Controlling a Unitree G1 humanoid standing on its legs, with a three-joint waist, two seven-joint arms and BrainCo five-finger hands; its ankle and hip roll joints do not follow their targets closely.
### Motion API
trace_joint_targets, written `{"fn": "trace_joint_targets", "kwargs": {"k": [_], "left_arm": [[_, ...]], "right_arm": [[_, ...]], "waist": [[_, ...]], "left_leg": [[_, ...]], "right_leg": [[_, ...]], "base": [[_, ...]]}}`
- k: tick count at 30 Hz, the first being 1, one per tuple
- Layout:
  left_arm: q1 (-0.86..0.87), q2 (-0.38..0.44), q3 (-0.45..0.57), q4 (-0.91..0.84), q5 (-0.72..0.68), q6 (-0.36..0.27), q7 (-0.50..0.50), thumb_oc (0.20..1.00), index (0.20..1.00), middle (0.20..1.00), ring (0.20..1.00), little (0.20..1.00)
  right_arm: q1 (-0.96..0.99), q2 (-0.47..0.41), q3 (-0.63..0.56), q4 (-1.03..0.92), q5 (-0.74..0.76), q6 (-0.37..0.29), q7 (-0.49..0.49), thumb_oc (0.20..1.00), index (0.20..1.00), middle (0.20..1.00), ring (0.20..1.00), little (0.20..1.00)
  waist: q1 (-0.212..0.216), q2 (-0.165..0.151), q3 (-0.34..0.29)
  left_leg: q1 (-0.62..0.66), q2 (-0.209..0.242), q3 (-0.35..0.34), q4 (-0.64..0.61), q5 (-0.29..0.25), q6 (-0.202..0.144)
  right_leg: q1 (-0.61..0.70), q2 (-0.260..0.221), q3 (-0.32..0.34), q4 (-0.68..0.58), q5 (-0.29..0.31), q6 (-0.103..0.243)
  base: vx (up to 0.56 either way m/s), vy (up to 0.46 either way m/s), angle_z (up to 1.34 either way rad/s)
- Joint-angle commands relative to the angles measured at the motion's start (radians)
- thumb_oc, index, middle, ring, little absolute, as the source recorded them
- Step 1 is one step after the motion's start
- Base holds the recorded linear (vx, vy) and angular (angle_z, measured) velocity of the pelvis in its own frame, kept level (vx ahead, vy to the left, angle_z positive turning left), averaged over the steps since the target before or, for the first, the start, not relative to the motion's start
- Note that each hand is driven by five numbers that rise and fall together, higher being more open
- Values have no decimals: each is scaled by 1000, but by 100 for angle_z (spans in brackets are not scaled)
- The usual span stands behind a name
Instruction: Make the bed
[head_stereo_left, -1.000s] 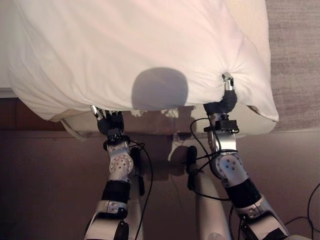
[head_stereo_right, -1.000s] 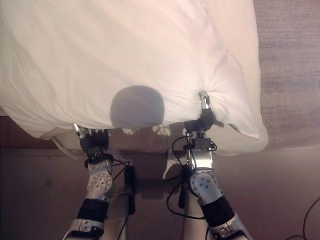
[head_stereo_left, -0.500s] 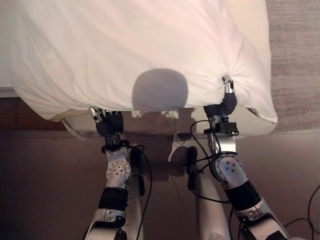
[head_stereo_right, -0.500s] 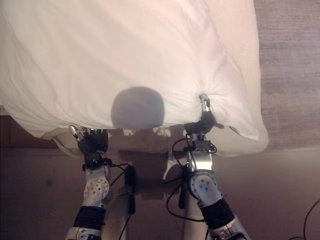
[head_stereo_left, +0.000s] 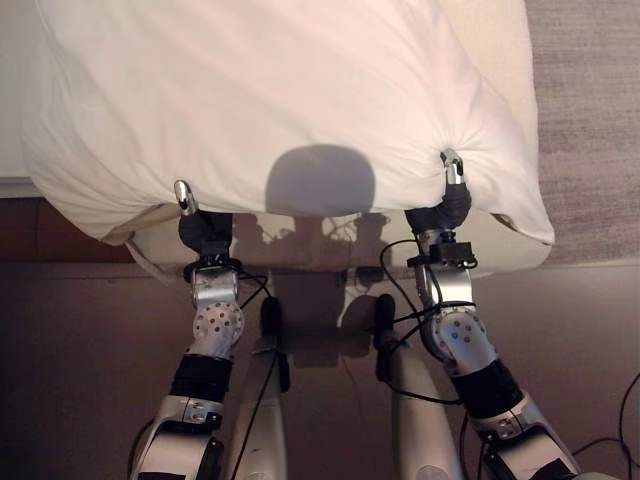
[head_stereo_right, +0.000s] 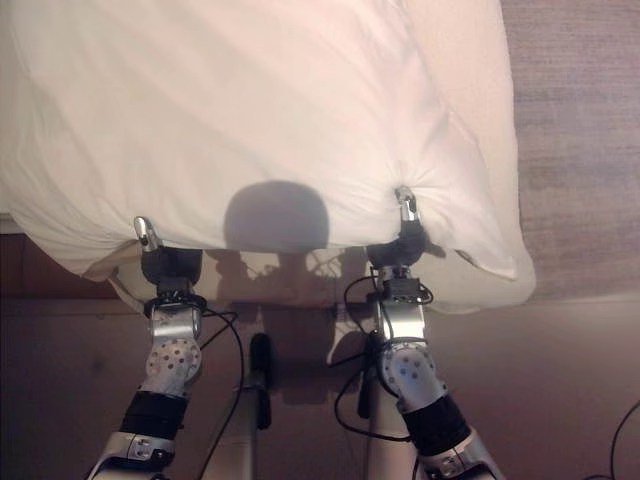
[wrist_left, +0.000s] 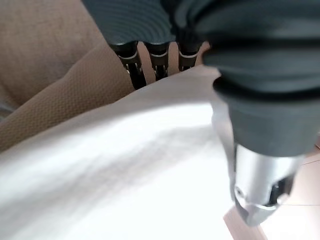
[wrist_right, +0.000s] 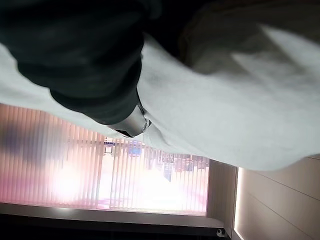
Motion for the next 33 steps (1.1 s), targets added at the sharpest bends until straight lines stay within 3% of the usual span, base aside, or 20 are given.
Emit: {"fn": "trace_joint_targets", "kwargs": {"k": [1, 2, 3, 4, 18, 24, 25, 27, 28, 29, 31, 33], "left_arm": [[-86, 46, 34, 34, 115, -58, 65, 1000, 1000, 1000, 1000, 1000], [-91, 56, 43, 44, 124, -61, 76, 1000, 1000, 1000, 1000, 1000], [-91, 60, 50, 52, 129, -64, 86, 768, 768, 768, 768, 768], [-100, 68, 59, 77, 129, -74, 118, 219, 219, 219, 219, 219], [-67, 23, 175, 103, 115, -175, 199, 200, 200, 200, 200, 200], [67, -45, 207, 35, 137, -178, 212, 200, 200, 200, 200, 200], [84, -56, 215, 23, 140, -179, 210, 200, 200, 200, 200, 200], [109, -84, 220, -11, 155, -190, 214, 200, 200, 200, 200, 200], [124, -95, 229, -25, 154, -195, 218, 200, 200, 200, 200, 200], [130, -100, 235, -28, 159, -202, 222, 200, 200, 200, 200, 200], [148, -102, 242, -38, 169, -197, 215, 200, 200, 200, 200, 200], [145, -97, 240, -59, 185, -223, 218, 200, 200, 200, 200, 200]], "right_arm": [[12, -14, -76, -145, -29, -36, 44, 200, 200, 200, 200, 200], [14, -17, -76, -143, -30, -36, 40, 200, 200, 200, 200, 200], [17, -17, -79, -141, -30, -37, 37, 200, 200, 200, 200, 200], [22, -19, -82, -138, -36, -39, 24, 200, 200, 200, 200, 200], [93, -31, -121, -105, -68, -40, -46, 200, 200, 200, 200, 200], [177, -56, -183, -33, -118, -19, -91, 200, 200, 200, 200, 200], [189, -62, -193, -14, -129, -17, -98, 200, 200, 200, 200, 200], [202, -67, -211, 47, -148, -10, -114, 200, 200, 200, 200, 200], [205, -60, -210, 60, -141, -21, -125, 200, 200, 200, 200, 200], [208, -60, -212, 80, -142, -19, -122, 200, 200, 200, 200, 200], [217, -70, -224, 130, -157, -18, -131, 200, 200, 200, 200, 200], [216, -64, -245, 185, -181, -37, -153, 200, 200, 200, 200, 200]], "waist": [[-29, 40, -86], [-30, 42, -86], [-30, 44, -86], [-30, 48, -87], [-32, 73, -89], [-18, 76, -87], [-13, 67, -81], [16, 38, -53], [24, 26, -53], [21, 17, -53], [13, 4, -48], [29, 4, -58]], "left_leg": [[-38, -48, 19, -12, 4, 52], [-37, -47, 21, -14, 5, 52], [-36, -46, 22, -16, 7, 51], [-34, -46, 23, -21, 12, 48], [51, -37, 31, -118, 60, 32], [116, -15, 14, -172, 123, -10], [112, -9, 7, -155, 131, -15], [112, -37, -99, -61, 161, -37], [136, -38, -137, -84, 143, -29], [146, -22, -143, -108, 146, -21], [186, 88, -115, -148, 169, -12], [248, 189, -167, -286, 249, -35]], "right_leg": [[2, 58, -24, -37, 12, 5], [2, 60, -23, -37, 13, 5], [2, 60, -22, -39, 14, 5], [4, 59, -22, -43, 15, 6], [53, 83, -7, -84, 13, 1], [123, 114, -35, -100, -24, -26], [138, 119, -38, -105, -34, -34], [164, 130, -32, -97, -41, -50], [171, 134, -22, -91, -52, -54], [170, 133, -19, -87, -52, -55], [170, 123, -10, -50, -83, -54], [136, 113, 34, -6, -81, -27]], "base": [[0, 0, 0], [0, 0, 0], [0, 0, 0], [0, 0, 0], [-2, -31, -6], [10, -156, -8], [-28, -235, 6], [-27, -165, 6], [-14, -92, 1], [3, -79, -3], [-17, 13, 4], [-12, 287, 23]]}}
